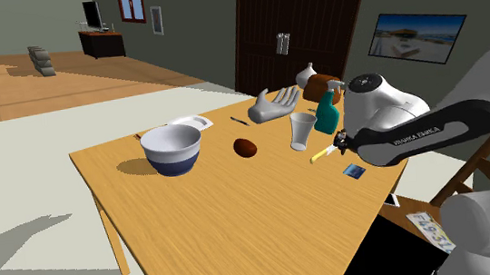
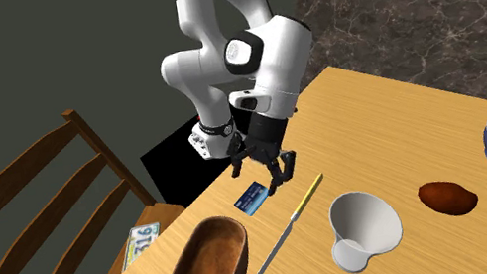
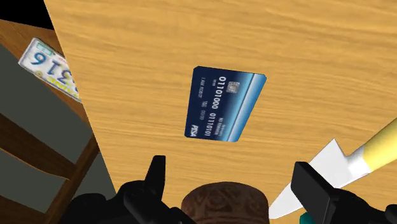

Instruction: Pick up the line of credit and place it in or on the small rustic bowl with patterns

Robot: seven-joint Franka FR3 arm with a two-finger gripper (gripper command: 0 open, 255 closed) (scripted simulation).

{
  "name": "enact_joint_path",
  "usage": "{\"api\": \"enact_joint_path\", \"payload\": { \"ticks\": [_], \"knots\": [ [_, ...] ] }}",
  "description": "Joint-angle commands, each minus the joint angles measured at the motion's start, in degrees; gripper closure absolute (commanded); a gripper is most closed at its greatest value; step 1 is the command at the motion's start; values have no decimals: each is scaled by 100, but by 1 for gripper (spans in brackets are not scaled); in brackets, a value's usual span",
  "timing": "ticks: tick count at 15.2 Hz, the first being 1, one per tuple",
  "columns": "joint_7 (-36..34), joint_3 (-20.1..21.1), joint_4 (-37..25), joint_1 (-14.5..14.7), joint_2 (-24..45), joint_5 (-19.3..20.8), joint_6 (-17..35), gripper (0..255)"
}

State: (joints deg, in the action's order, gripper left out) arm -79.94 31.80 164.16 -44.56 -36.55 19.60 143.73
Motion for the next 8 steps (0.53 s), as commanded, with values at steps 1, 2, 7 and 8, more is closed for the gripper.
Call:
{"api": "enact_joint_path", "payload": {
  "ticks": [1, 2, 7, 8],
  "knots": [
    [-426, 232, 78, -354, 130, 197, 248, 0],
    [-477, 279, 88, -460, 211, 277, 355, 0],
    [-794, 589, 98, -1081, 631, 755, 881, 0],
    [-839, 634, 95, -1164, 680, 820, 940, 0]
  ]
}}
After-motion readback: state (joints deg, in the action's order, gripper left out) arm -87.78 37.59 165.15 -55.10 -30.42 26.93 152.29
